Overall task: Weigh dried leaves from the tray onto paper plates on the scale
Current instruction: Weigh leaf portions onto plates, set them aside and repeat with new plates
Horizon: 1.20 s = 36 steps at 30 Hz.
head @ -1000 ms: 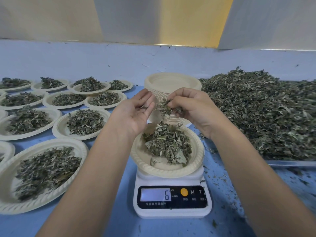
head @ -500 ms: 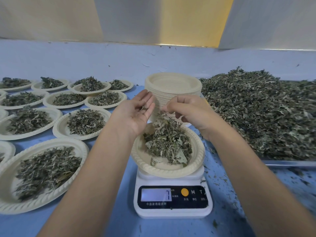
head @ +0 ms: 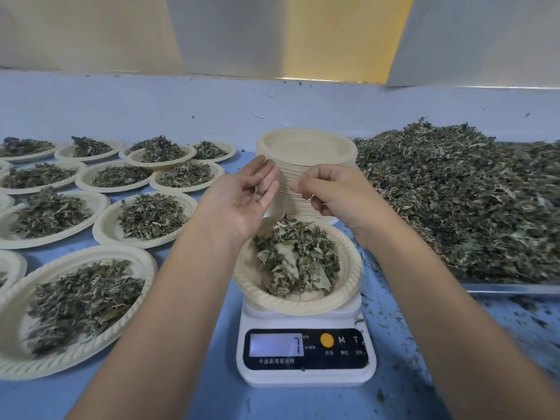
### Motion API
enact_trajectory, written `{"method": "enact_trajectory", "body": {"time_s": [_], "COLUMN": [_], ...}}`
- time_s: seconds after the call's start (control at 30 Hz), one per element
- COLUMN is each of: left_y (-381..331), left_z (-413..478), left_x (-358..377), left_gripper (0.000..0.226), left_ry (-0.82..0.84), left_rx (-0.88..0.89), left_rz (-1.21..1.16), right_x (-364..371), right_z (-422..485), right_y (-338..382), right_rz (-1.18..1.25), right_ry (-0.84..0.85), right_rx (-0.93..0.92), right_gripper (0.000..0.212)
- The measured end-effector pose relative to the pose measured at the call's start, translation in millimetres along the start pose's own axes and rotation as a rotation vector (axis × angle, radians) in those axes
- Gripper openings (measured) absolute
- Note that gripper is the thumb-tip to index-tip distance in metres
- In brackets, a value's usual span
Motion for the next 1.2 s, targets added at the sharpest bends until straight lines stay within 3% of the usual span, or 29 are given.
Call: {"method": "enact_trajectory", "body": {"time_s": [0.27,0.37,0.57,0.87,1.0,1.13,1.2], "left_y": [4,4,2,28,56,94,117], "left_z": [0,-1,-3,-21,-26,-23,-19], "left_x": [3,10,22,61,96,120,127], "left_gripper": [0.038,0.038,0.038,0.035,0.032,0.040,0.042], "left_ry": [0.016,0.052,0.114,0.130,0.114,0.108,0.101], "left_rx": [-0.005,0.019,0.089,-0.032,-0.067,-0.135,-0.160], "left_rz": [0.006,-0.002,0.027,-0.180,-0.267,-0.236,-0.184], "right_x": [1,2,6,-11,-32,-77,-102], "right_z": [1,-1,-2,3,3,4,-2], "right_y": [-1,3,8,-9,-12,-34,-50], "right_rz": [0.010,0.077,0.170,0.799,1.109,1.075,0.999], "right_ry": [-0.012,-0.027,-0.034,-0.133,-0.180,-0.329,-0.435], "right_rx": [-0.016,-0.051,-0.087,0.076,0.100,0.161,0.183], "right_gripper": [0.021,0.006,0.008,0.028,0.025,0.043,0.039]}}
Point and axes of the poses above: each hand's wrist, its own z-axis towards the middle knuckle, its own x-axis out of the palm, y = z × x, the point moved 9 cm from there along z, towards the middle knuckle, and after that the axes turned 7 degrees about x, right-handed, at the moved point
